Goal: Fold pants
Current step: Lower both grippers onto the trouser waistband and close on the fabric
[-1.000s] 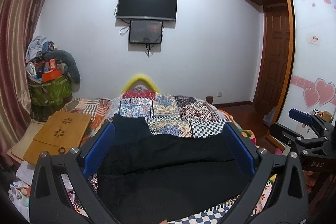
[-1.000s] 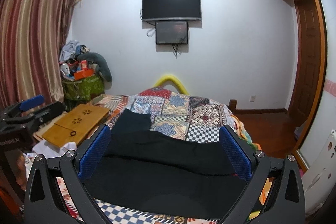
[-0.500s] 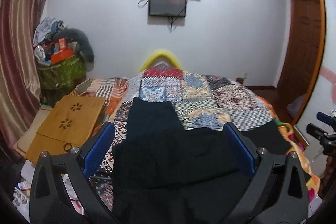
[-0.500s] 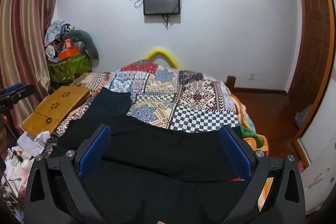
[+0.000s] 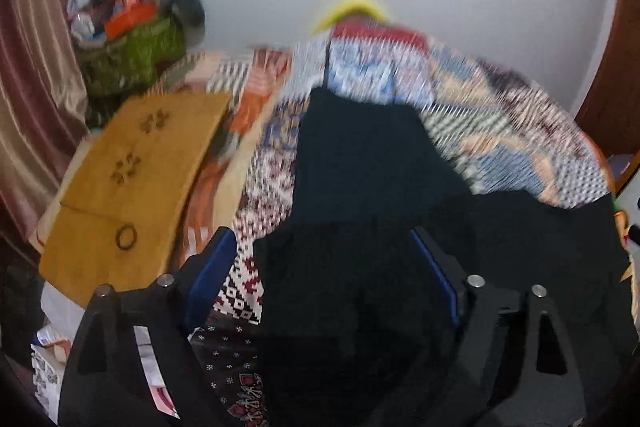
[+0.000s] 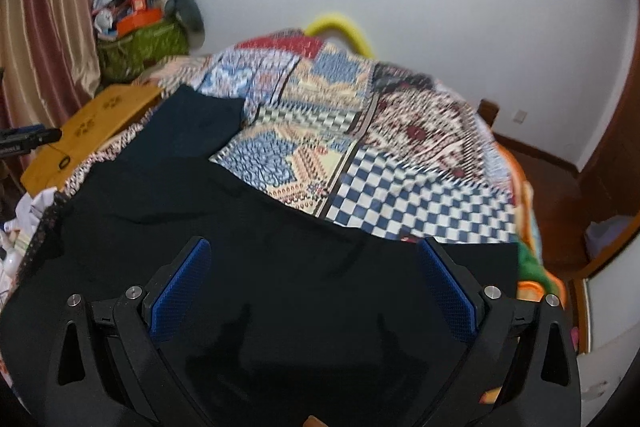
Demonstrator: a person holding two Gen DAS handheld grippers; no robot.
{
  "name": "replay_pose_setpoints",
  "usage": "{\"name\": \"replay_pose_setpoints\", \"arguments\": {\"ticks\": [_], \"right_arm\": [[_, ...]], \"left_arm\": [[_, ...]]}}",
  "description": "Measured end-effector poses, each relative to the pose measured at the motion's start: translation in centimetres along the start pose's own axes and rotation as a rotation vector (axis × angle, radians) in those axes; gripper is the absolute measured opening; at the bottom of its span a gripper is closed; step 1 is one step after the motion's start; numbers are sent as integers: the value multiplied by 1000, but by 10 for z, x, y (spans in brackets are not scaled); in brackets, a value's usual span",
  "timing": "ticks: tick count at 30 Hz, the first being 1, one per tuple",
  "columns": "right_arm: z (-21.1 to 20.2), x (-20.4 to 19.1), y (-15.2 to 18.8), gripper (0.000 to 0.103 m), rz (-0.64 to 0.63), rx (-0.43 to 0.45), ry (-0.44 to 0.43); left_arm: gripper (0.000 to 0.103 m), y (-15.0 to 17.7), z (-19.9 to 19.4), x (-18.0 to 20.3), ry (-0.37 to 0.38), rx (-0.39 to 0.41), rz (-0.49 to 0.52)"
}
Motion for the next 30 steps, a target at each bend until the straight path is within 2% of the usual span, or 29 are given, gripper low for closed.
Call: {"name": "replay_pose_setpoints", "arguments": {"ticks": [5, 7, 12, 16, 18, 20, 22, 24, 25, 27, 28, 30], "right_arm": [[41, 14, -12, 100, -10, -81, -25], [55, 18, -17, 100, -26, -109, -34], [85, 23, -24, 100, -92, -183, -95], [113, 21, -25, 99, -159, -260, -100], [128, 19, -21, 86, -177, -309, -110], [133, 17, -18, 85, -176, -315, -124], [130, 19, -16, 70, -147, -304, -175], [127, 20, -14, 52, -95, -296, -221], [125, 16, -12, 47, -98, -288, -218], [122, 7, -8, 21, -128, -272, -196], [122, 4, -7, 12, -131, -270, -171], [122, 1, -6, 7, -117, -270, -141]], "left_arm": [[74, 10, 63, -4, 9, -150, 1], [74, 12, 84, -6, 25, -205, 9], [71, 14, 122, -20, 47, -287, -48], [70, 13, 130, -15, 38, -280, -47], [61, 14, 130, -11, 16, -269, -24], [54, 16, 127, -6, -8, -251, 8], [47, 16, 123, -4, -31, -236, 23], [23, 16, 118, -5, -64, -225, 26], [21, 16, 116, -7, -75, -222, 30], [17, 17, 113, -13, -45, -223, 25], [17, 18, 111, -16, -30, -226, 18], [13, 17, 105, -19, -15, -226, 11]]}}
Point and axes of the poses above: each gripper's, at about its wrist camera, not at the fingertips, and z roughly the way its jaws point, x to its right, y to its underside, the point moved 1 cm from there along z, roughly the way its jaws point, and after that the axes turned 11 degrees about -y, right-handed, at the moved point
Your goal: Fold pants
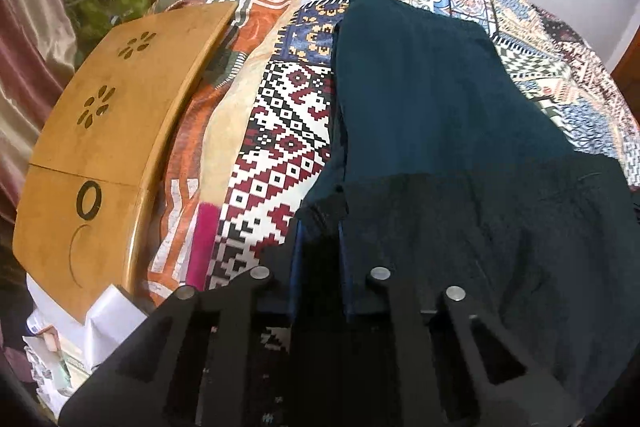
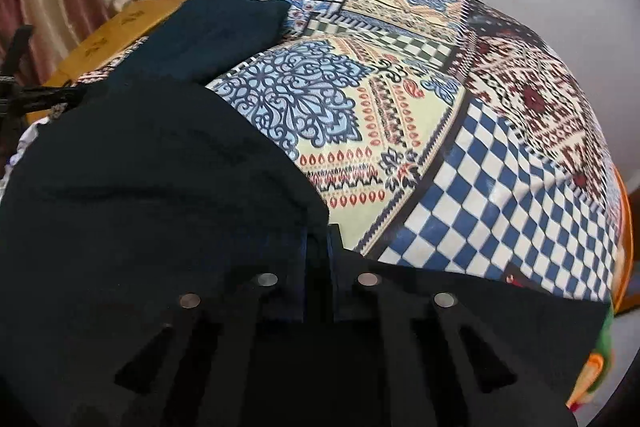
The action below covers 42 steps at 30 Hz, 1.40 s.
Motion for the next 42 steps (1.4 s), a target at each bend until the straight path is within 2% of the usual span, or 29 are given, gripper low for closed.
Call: {"name": "replay_pose_setpoints", "arguments": {"ticks": [2, 4, 15, 21, 25, 29, 33, 36, 42], "right_arm": [[-3, -3, 1, 6, 12, 1, 13], [-13, -6, 2, 6, 12, 18, 25], [-111, -40, 13, 5, 33, 165, 29], [-164, -67, 41, 5, 41, 235, 34], [-182, -81, 64, 5, 50, 256, 19], [-190, -97, 91, 5, 54, 260, 3], [-190, -111, 115, 5, 79, 267, -27], [-185, -117, 131, 5, 95, 262, -57], [-182, -124, 160, 10, 130, 205, -54]], "left_arm": [[1, 0, -12, -4, 19, 7, -18], [1, 1, -26, -7, 39, 25, -26], [0, 17, -134, -21, 48, 189, -33], [0, 50, -194, -39, 50, 271, -35], [0, 80, -220, -50, 38, 297, -34], [0, 113, -239, -57, -15, 330, -19], [0, 146, -247, -63, -26, 331, 0], [0, 162, -246, -68, -21, 317, -6], [0, 177, -237, -56, -13, 281, 36]]}}
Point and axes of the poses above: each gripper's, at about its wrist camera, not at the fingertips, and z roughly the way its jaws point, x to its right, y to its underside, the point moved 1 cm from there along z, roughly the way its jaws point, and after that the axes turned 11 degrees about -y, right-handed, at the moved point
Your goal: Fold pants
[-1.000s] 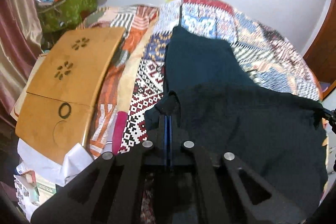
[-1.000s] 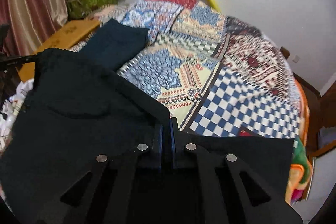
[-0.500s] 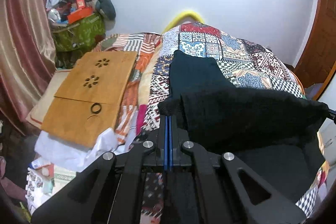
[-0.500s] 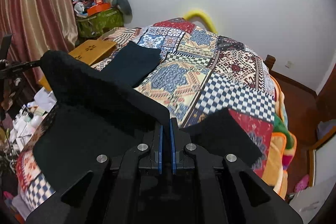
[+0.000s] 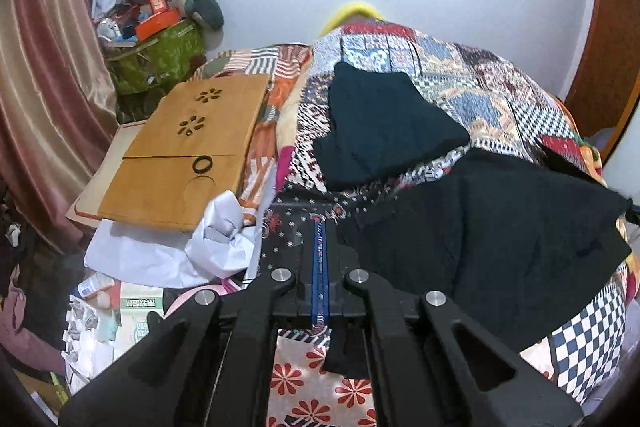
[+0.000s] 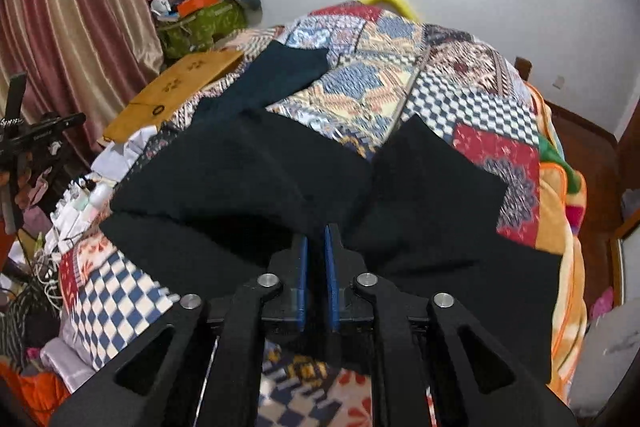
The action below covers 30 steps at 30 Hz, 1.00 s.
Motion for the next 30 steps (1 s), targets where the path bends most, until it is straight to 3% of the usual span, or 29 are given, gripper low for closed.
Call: {"name": "replay_pose_setpoints", "arguments": {"ticks": [4, 7, 9, 12, 15, 18, 28, 30], "right_arm": [[-19, 13, 2, 11, 43, -2, 35], [-32, 22, -2, 20, 76, 23, 62], [-36, 37, -11, 30, 93, 38, 88], [-31, 50, -24, 37, 105, 50, 118], [-15, 70, -40, 48, 128, 45, 132], [11, 92, -56, 51, 155, 12, 123], [143, 148, -97, 51, 194, -168, 63], [160, 153, -100, 51, 194, -195, 57]], "left_arm": [[2, -5, 8, 23, 26, -16, 29], [12, -13, 18, 38, 50, -27, 39], [31, -17, 24, 47, 55, -33, 43], [52, -28, 38, 62, 65, -44, 41], [60, -38, 55, 79, 78, -69, 50], [71, -47, 76, 96, 76, -94, 79], [73, -32, 143, 121, 120, -241, 122], [79, -26, 153, 124, 130, -265, 120]]}}
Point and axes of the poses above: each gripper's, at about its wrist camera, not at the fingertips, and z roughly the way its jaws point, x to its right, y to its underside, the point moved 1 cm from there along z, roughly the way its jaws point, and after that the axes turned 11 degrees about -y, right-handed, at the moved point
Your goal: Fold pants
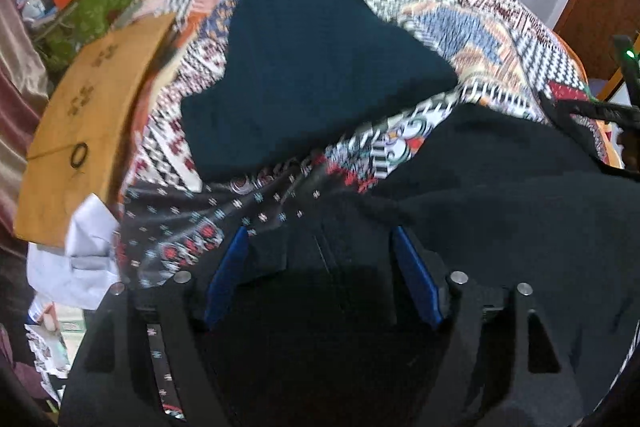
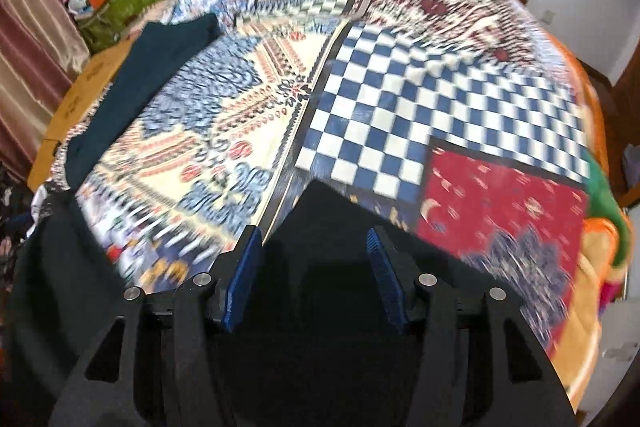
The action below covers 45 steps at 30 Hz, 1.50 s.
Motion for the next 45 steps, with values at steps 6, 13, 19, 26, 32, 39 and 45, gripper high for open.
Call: {"name": "replay_pose_setpoints", "arguments": {"ticks": [6, 13, 19, 26, 32, 39, 45], "right_arm": [[25, 5, -1, 29, -24, 2, -8], [0, 12, 10, 13, -16, 7, 44], [-115, 20, 27, 13, -6, 201, 87], [-238, 38, 56, 13, 30, 400, 131], [-286, 61, 97, 13, 82, 467, 166], [-224, 104, 171, 15, 223, 281, 180], [-205, 114, 227, 18, 297, 183, 237]], "left_arm": [[90, 0, 10, -2, -9, 1, -30], [90, -2, -3, 4, -73, -30, -14], [90, -4, -45, 21, -70, 21, 40], [90, -7, -77, 54, -36, 45, 85], [90, 8, -72, 93, -34, -5, 199], [91, 19, -73, 99, -46, 17, 188], [91, 23, -73, 82, -36, 9, 127]]}}
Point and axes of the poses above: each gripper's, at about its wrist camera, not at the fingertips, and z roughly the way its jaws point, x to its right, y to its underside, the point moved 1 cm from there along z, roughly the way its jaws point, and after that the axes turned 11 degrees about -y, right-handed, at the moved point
